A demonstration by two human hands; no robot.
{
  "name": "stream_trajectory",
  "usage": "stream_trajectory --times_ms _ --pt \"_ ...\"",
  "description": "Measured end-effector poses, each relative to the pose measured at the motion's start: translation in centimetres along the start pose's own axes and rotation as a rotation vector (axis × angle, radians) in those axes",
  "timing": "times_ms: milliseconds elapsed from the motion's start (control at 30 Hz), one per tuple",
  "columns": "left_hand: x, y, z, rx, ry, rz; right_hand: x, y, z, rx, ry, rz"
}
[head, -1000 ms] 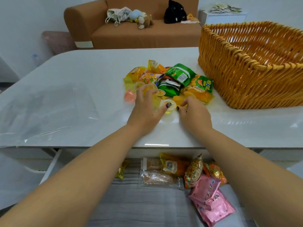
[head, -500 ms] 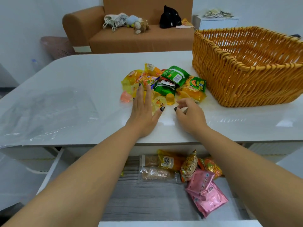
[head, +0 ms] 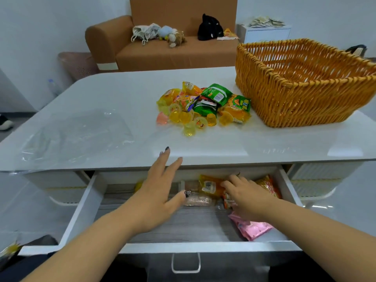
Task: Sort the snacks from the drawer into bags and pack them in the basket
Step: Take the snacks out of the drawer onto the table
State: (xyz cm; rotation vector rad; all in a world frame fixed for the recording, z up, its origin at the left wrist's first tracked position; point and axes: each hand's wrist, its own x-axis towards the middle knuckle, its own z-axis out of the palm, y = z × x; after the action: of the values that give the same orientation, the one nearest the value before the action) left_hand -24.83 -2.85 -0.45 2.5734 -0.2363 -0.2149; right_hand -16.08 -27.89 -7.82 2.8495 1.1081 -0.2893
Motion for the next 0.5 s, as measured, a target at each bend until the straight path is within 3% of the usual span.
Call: stream_trajectory --times_ms 300,500 --pt "2.1 -3.8 1.8 0.142 -0.327 -0.257 3.4 -1.2 3.5 -0.003 -0.172 0.206" --pt "5.7 -4.0 3.5 0.183 -0.399 -0.284 5.2 -1.0 3.7 0.068 -0.146 0.269"
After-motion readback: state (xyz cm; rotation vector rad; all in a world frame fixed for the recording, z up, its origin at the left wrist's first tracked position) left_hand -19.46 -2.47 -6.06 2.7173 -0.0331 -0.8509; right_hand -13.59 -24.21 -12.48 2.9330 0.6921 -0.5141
